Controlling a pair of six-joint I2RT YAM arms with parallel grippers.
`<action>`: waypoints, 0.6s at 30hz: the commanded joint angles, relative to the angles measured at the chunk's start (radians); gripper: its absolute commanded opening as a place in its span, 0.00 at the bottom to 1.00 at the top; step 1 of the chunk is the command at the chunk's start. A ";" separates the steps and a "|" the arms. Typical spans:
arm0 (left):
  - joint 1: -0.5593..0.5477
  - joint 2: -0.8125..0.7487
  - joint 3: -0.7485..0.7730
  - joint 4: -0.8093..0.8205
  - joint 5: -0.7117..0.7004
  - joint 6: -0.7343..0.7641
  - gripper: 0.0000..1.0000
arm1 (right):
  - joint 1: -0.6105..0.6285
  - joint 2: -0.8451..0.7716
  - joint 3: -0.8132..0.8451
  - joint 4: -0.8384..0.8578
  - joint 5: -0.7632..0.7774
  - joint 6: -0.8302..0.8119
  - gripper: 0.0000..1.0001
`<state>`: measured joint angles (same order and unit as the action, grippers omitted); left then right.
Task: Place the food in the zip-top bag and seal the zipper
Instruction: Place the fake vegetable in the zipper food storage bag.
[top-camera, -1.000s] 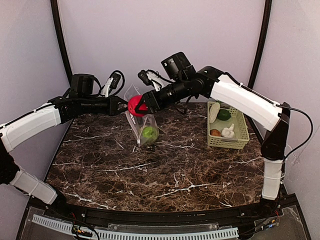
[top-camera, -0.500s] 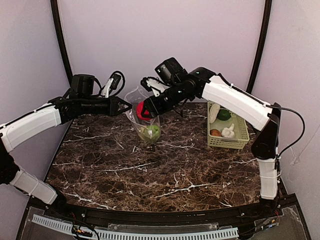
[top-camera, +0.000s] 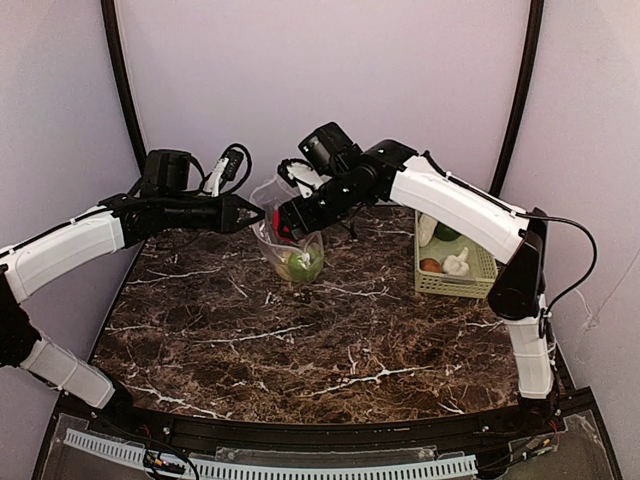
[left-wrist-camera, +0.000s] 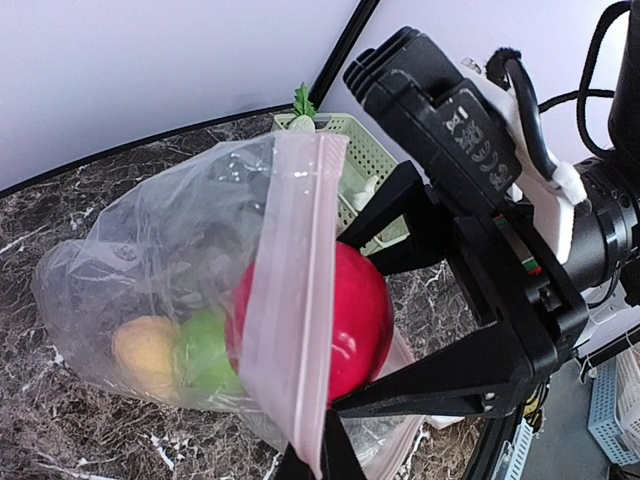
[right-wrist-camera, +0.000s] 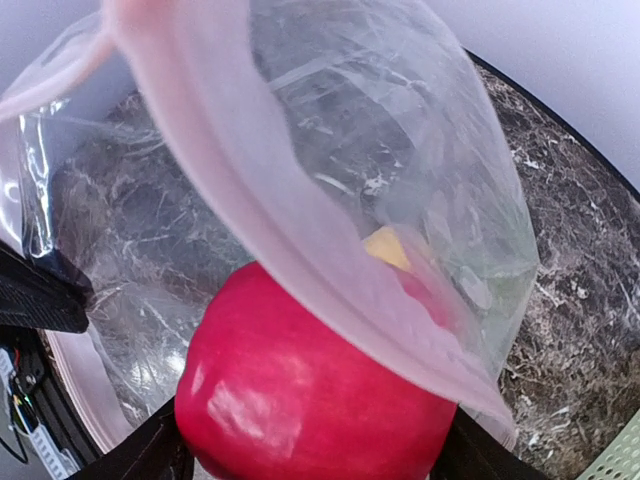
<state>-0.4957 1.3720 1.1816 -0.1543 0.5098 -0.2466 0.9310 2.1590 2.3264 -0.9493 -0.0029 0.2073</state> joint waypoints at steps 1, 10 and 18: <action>-0.003 -0.001 -0.013 0.005 0.016 0.003 0.01 | 0.009 0.023 0.027 0.022 0.033 0.010 0.80; -0.004 0.002 -0.013 0.003 0.015 0.004 0.01 | 0.012 0.008 0.017 0.033 0.039 0.011 0.91; -0.004 0.000 -0.012 0.004 0.015 0.004 0.01 | 0.014 -0.027 -0.002 0.057 0.014 0.007 0.91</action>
<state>-0.4957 1.3743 1.1816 -0.1543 0.5125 -0.2466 0.9344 2.1677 2.3268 -0.9268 0.0196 0.2153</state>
